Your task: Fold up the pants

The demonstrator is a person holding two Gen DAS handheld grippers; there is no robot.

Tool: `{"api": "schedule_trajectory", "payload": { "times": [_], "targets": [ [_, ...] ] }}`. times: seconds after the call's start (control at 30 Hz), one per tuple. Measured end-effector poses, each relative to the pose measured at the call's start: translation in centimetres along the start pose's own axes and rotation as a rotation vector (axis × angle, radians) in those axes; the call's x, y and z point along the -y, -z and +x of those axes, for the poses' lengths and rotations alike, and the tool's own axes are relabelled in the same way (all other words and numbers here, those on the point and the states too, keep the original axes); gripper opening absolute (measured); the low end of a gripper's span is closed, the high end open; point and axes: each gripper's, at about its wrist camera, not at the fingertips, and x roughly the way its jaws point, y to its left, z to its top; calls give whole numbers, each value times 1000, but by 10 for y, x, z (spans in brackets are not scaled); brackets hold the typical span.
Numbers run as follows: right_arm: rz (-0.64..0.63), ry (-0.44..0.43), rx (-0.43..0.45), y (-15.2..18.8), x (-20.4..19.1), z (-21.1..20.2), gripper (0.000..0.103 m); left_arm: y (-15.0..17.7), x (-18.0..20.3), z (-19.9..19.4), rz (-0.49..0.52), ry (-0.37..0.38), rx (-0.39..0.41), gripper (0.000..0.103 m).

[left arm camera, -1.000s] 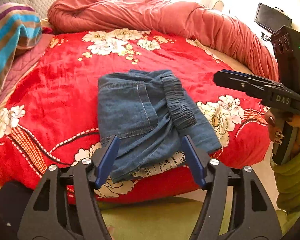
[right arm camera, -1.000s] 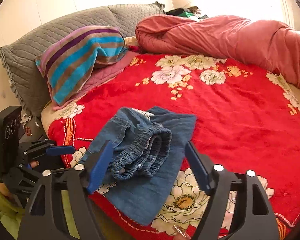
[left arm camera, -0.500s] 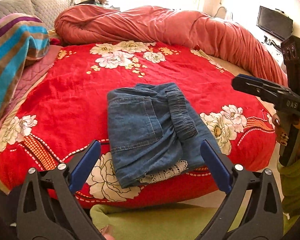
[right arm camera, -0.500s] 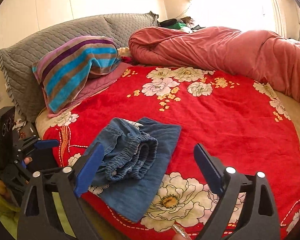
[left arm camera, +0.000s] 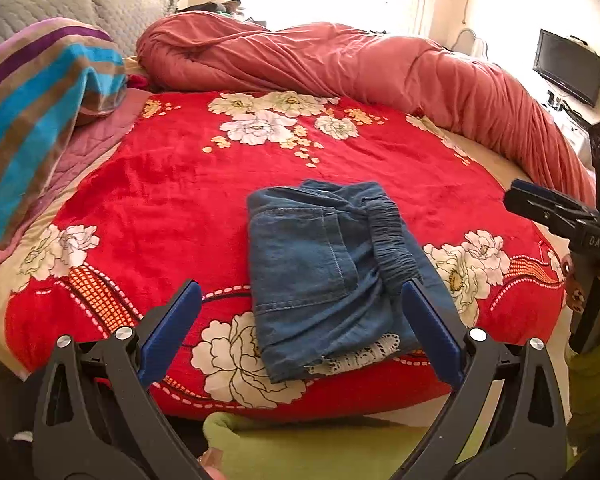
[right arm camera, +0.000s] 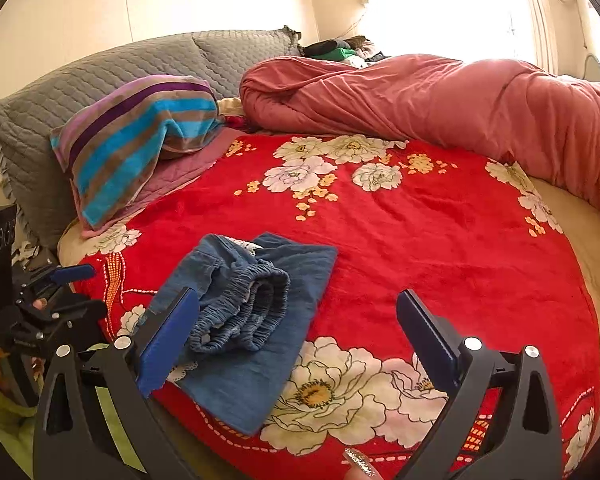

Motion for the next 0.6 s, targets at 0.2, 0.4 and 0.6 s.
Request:
{"api": "schedule_trajectory", "payload": {
  "times": [0.2, 0.4, 0.6],
  "targets": [
    [10, 18, -16, 5, 6, -1, 98, 0, -4, 2, -11, -9, -2, 93],
    [22, 26, -47, 11, 10, 5, 98, 1, -9, 7, -31, -14, -13, 93],
    [28, 26, -100, 17, 7, 21, 98, 5, -16, 17, -53, -20, -41, 93]
  ]
}}
